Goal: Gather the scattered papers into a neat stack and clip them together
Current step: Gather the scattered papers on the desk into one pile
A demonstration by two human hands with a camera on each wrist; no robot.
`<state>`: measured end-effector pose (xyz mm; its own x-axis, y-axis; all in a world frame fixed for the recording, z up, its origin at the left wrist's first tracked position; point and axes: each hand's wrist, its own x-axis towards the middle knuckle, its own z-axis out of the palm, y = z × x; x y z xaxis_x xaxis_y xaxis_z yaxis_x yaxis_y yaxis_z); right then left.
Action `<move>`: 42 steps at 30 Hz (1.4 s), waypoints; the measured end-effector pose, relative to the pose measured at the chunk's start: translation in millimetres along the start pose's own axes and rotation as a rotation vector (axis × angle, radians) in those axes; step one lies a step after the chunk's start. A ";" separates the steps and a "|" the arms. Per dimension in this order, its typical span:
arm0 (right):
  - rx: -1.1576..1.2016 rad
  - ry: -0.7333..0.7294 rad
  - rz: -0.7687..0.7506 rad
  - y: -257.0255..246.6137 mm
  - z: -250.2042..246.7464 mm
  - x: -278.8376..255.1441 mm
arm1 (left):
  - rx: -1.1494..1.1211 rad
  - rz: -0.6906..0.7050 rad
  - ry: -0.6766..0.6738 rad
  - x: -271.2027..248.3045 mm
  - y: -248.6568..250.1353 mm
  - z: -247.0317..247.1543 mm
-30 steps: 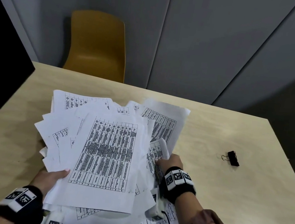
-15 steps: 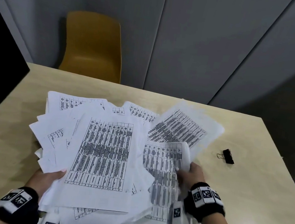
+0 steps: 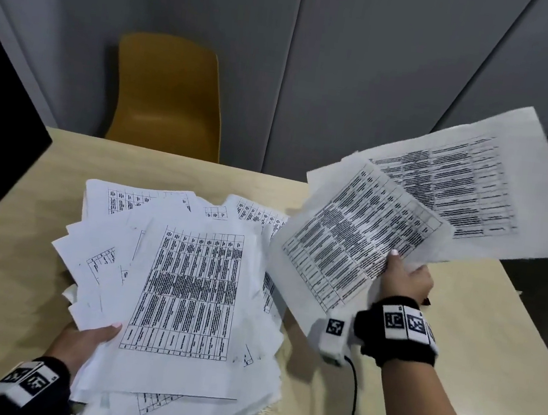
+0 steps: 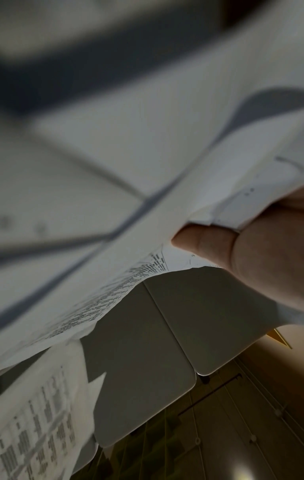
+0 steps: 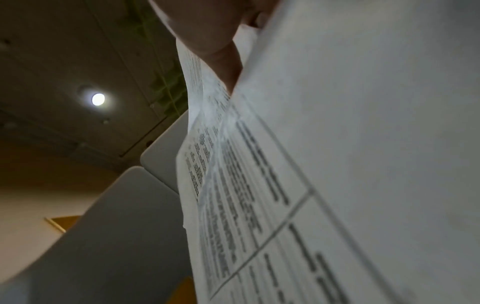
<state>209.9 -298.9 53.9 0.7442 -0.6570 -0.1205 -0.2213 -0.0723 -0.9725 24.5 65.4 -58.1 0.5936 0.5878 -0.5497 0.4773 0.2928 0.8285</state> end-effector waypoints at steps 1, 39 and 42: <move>0.040 0.003 0.010 -1.2 4.0 0.0 | 0.000 -0.003 -0.004 -0.2 -0.2 -0.1; -0.155 -0.824 0.107 87.3 22.4 -87.7 | -0.041 -0.079 -0.175 -12.8 17.7 8.9; 0.128 -0.834 0.299 90.4 17.0 -77.0 | -0.061 -0.087 -0.260 -16.6 24.9 22.0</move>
<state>143.3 -242.0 -28.1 0.8938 0.1282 -0.4297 -0.4448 0.1317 -0.8859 40.8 46.4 -30.7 0.7022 0.3474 -0.6214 0.4985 0.3832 0.7776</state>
